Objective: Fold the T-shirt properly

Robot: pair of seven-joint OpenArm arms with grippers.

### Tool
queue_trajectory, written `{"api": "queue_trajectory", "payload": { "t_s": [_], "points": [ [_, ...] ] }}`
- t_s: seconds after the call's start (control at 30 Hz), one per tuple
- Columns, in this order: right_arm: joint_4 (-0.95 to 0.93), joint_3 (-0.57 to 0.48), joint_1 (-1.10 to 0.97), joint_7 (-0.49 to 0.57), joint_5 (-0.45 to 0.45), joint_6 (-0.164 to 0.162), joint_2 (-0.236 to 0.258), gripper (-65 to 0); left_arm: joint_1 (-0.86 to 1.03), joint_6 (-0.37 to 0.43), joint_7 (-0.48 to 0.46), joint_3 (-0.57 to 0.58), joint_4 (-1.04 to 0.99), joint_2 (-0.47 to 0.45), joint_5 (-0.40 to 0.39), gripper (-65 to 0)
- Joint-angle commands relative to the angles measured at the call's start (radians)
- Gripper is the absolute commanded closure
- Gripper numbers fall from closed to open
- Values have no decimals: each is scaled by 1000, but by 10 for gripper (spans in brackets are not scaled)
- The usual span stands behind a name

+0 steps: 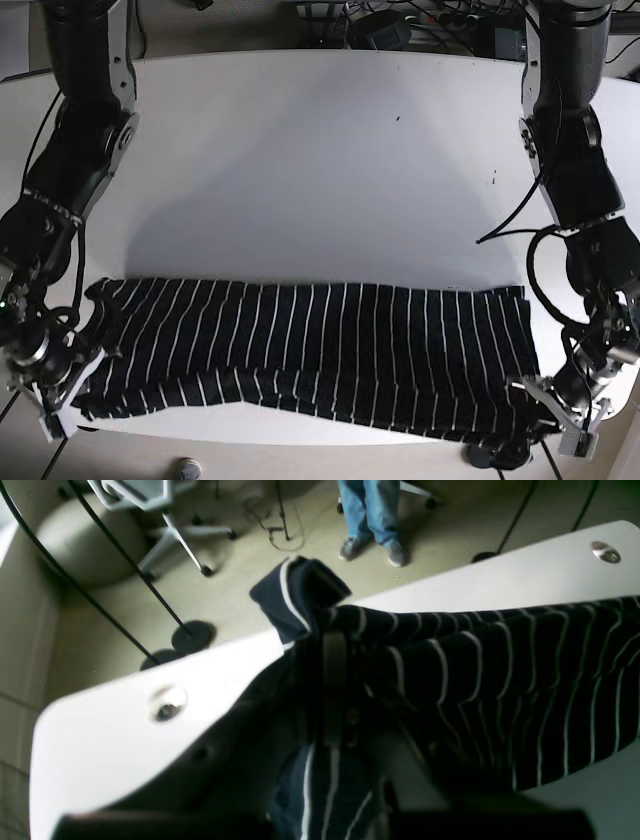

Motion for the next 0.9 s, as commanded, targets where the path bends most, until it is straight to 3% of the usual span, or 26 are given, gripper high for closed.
{"api": "queue_trajectory", "payload": {
  "t_s": [0.03, 0.23, 0.4, 0.63, 0.83, 0.9],
  "points": [
    [7, -11, 119, 32, 25, 2, 28, -17, -121, 1, -33, -2, 14, -41, -19, 0],
    [-56, -134, 407, 26, 25, 2, 52, -17, -382, 1, -33, 0, -56, -97, -27, 0],
    [-4, -129, 418, -34, 34, 2, 55, -17, -394, -1, -32, -6, -31, -110, -36, 0],
    [254, 13, 36, -82, 35, 2, 11, -17, -33, 4, -7, -49, 176, -157, -194, 0],
    [414, 154, -352, -83, 39, 2, -40, -19, 398, 4, -7, -230, 382, -114, -205, 0],
    [443, 194, -460, -83, 85, 2, -55, -19, 513, 4, -7, -282, 432, -97, -206, 0]
  ]
}}
